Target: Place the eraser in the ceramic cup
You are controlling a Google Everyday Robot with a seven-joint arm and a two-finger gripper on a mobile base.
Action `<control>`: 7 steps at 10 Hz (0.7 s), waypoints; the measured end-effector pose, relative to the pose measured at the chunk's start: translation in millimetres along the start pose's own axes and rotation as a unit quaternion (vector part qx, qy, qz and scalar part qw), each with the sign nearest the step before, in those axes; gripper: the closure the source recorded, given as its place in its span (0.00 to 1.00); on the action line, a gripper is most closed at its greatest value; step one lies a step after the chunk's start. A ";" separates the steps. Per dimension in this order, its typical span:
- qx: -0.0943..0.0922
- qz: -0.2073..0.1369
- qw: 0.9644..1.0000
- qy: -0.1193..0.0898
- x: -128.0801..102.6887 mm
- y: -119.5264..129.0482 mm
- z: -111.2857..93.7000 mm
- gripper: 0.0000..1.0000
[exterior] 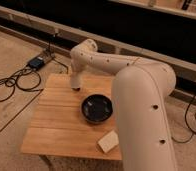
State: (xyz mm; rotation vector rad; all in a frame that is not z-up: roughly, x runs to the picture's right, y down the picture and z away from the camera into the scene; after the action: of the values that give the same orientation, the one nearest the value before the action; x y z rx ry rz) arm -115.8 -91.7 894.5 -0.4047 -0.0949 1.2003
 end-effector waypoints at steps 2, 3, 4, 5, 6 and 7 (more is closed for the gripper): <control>-0.009 -0.001 1.000 0.003 9.6 -1.1 11.9 0.99; -0.013 -0.005 1.000 0.006 13.8 -0.4 16.9 0.95; -0.017 -0.009 1.000 0.008 17.2 0.6 20.7 0.87; -0.021 -0.016 1.000 0.011 20.1 2.5 24.1 0.77; -0.027 -0.023 0.999 0.014 22.4 6.4 27.0 0.65; -0.032 -0.030 0.999 0.016 23.5 9.7 29.0 0.55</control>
State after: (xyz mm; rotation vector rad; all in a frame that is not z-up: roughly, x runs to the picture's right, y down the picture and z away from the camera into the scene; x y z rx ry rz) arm -124.0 -59.8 914.6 -0.4732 -0.1176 1.1344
